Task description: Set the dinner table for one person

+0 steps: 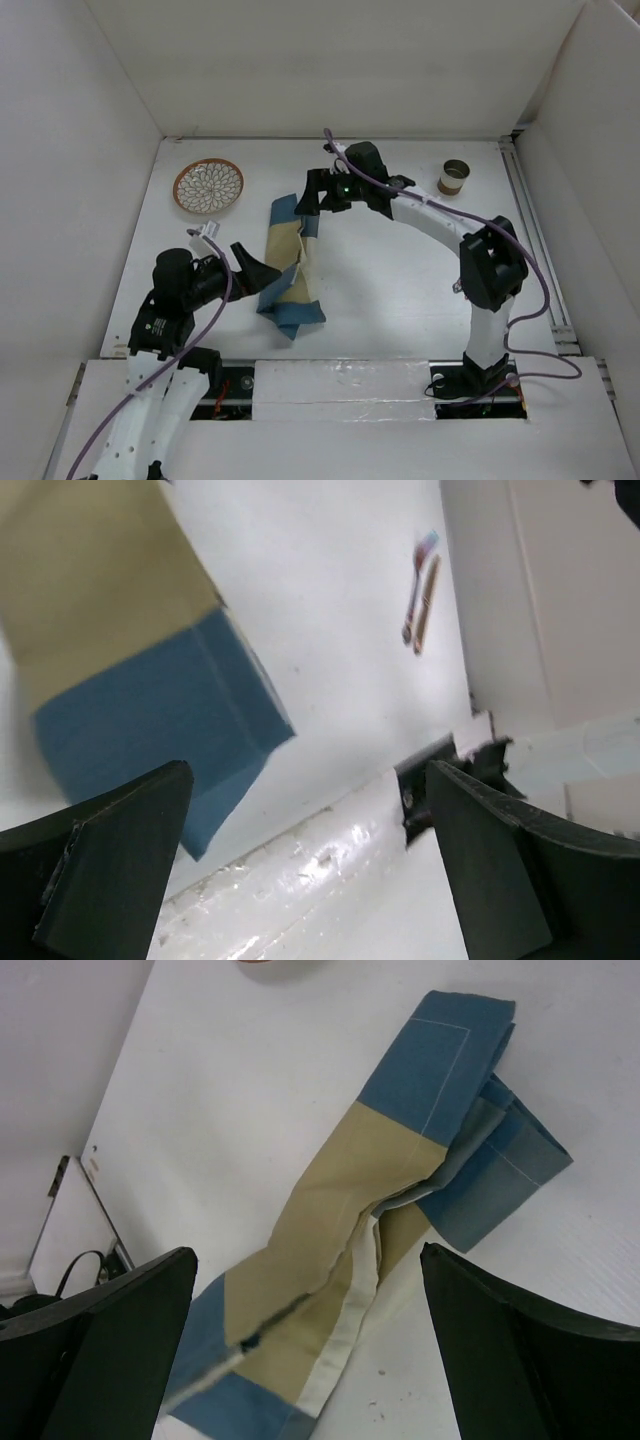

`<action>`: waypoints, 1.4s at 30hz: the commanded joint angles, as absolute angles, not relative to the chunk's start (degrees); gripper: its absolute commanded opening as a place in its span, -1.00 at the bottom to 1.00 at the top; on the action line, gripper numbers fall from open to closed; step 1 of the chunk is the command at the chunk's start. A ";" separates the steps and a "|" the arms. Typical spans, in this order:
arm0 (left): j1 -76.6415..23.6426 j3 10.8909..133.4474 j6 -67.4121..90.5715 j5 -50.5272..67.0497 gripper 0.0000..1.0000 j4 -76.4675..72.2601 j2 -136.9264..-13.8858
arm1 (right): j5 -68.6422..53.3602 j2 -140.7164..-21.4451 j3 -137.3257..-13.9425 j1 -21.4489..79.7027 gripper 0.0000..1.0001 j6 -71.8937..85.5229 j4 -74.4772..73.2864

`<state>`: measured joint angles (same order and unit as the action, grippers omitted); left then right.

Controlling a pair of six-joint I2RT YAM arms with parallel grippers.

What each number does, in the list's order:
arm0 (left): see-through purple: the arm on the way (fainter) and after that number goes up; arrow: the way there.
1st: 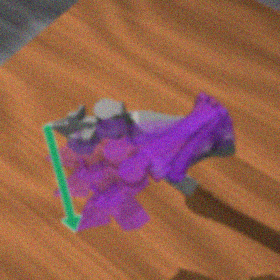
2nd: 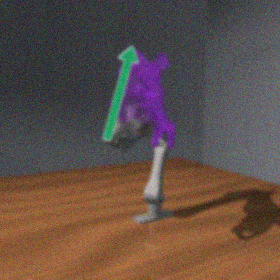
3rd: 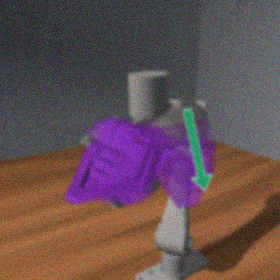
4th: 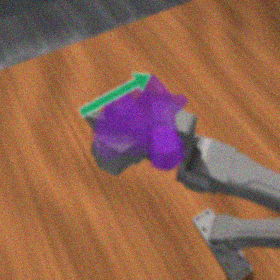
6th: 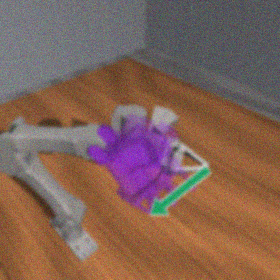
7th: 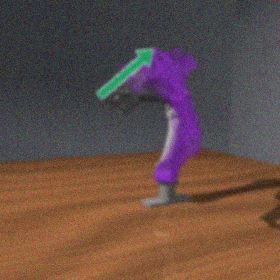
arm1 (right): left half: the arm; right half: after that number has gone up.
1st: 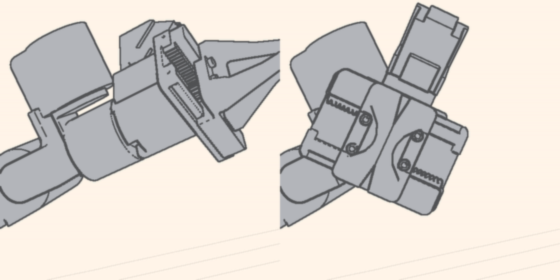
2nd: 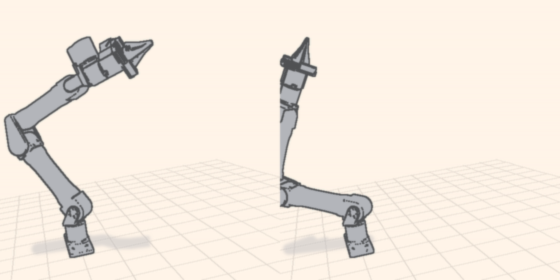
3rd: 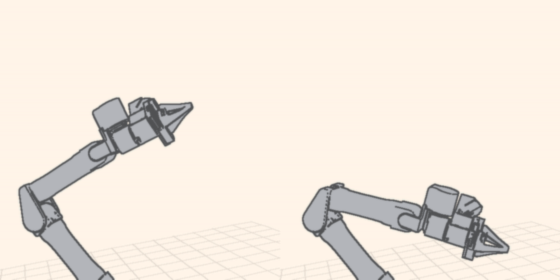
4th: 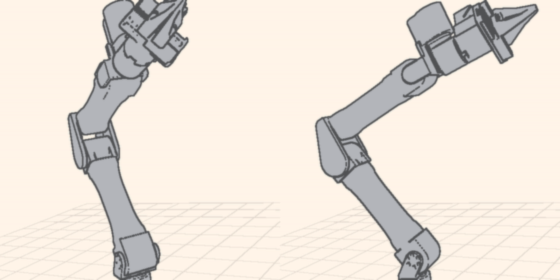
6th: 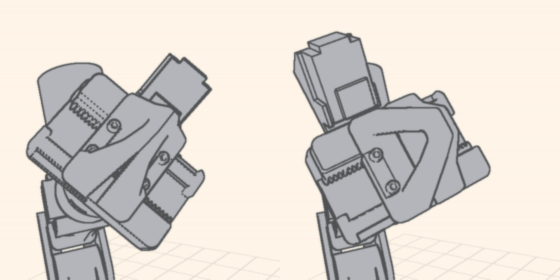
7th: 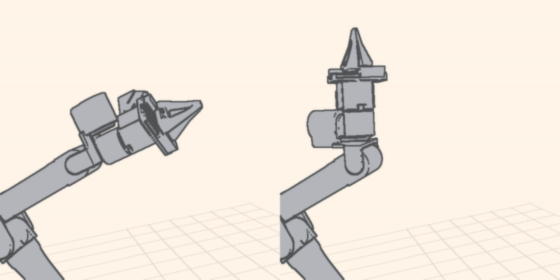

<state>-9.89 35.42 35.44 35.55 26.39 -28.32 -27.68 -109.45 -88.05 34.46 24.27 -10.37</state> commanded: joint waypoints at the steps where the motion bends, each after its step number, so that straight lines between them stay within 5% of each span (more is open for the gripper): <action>1: -9.76 40.86 33.48 21.25 1.00 34.44 -27.60 | -27.43 -109.69 -92.72 37.61 1.00 22.34 -12.55; 9: -9.76 42.45 36.74 16.70 1.00 30.68 -31.73 | -9.02 -110.64 -82.08 45.17 1.00 21.71 -18.33; 17: -9.76 41.40 36.74 17.84 1.00 28.92 -33.13 | 6.92 -123.56 -97.37 48.78 1.00 21.54 -34.18; 25: -9.76 41.40 36.21 18.37 1.00 28.92 -33.66 | 8.61 -143.32 -129.67 40.72 1.00 16.88 -52.19; 33: -9.76 40.79 36.21 18.98 1.00 27.16 -33.66 | 13.01 -147.91 -142.98 27.61 1.00 11.53 -56.60; 38: -9.76 38.24 36.21 21.00 1.00 22.86 -36.90 | -7.22 -136.00 -134.07 23.12 1.00 9.32 -46.53; 42: -9.76 35.16 36.73 22.67 1.00 17.15 -41.38 | -9.05 -118.83 -116.72 22.41 1.00 13.01 -33.84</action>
<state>-9.89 37.15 36.49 20.38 23.38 -38.41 -2.13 -131.31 -119.85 19.29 12.38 -45.12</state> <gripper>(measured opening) 0.997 0.999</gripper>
